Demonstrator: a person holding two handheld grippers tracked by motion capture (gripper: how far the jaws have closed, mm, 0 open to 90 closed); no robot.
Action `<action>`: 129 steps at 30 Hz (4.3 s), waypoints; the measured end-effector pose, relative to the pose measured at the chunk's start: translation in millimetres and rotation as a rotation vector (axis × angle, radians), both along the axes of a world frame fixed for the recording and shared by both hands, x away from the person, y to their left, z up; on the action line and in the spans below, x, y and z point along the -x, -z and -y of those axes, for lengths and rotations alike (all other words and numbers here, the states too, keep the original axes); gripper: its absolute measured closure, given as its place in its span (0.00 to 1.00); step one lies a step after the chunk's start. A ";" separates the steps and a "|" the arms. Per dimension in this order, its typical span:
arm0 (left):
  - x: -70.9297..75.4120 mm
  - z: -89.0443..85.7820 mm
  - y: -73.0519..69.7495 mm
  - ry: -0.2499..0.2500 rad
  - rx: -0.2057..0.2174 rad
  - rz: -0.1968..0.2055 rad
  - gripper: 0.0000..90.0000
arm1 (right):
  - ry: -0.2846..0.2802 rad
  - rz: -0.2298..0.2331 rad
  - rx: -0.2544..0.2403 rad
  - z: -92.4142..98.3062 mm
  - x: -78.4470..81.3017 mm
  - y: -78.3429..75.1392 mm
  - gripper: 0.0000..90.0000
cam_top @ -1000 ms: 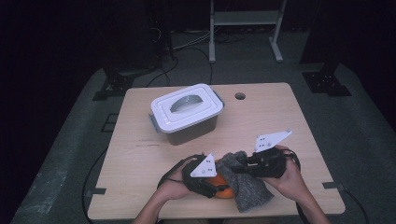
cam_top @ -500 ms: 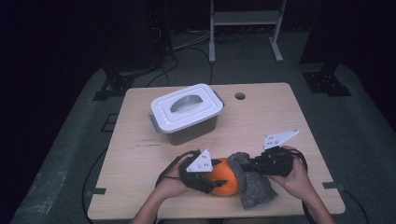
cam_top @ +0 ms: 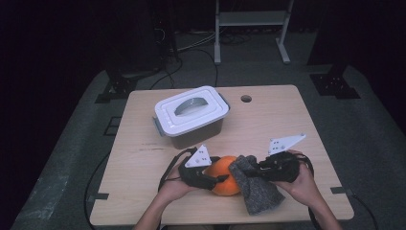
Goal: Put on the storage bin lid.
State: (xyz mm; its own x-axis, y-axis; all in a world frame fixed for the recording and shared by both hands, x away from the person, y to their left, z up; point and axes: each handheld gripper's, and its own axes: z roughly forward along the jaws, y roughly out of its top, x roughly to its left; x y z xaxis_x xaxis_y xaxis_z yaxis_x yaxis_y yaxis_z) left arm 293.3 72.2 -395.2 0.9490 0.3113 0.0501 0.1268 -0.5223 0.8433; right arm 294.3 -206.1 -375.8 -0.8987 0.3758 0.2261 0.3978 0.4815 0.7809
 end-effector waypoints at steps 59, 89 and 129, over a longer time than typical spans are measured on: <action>-2.1 -10.6 0.7 -0.037 -0.086 0.027 0.47 | 0.049 -0.109 0.030 33.1 -18.2 26.5 0.87; 1.3 -1.7 -3.2 -0.077 -0.199 0.036 0.38 | 0.299 -0.147 0.060 117.4 -20.1 60.0 0.65; -18.3 -15.9 6.3 0.048 -0.040 -0.110 0.68 | 0.178 -0.096 -0.017 89.3 -4.6 47.4 0.60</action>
State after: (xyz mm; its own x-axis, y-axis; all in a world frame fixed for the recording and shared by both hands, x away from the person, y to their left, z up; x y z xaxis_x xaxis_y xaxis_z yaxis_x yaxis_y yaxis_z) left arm 311.6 88.1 -401.5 0.9632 0.2651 -0.0437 0.1915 -0.5633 0.8038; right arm 298.9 -295.4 -423.1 -0.7926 0.5220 0.3150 0.5482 0.3840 0.7430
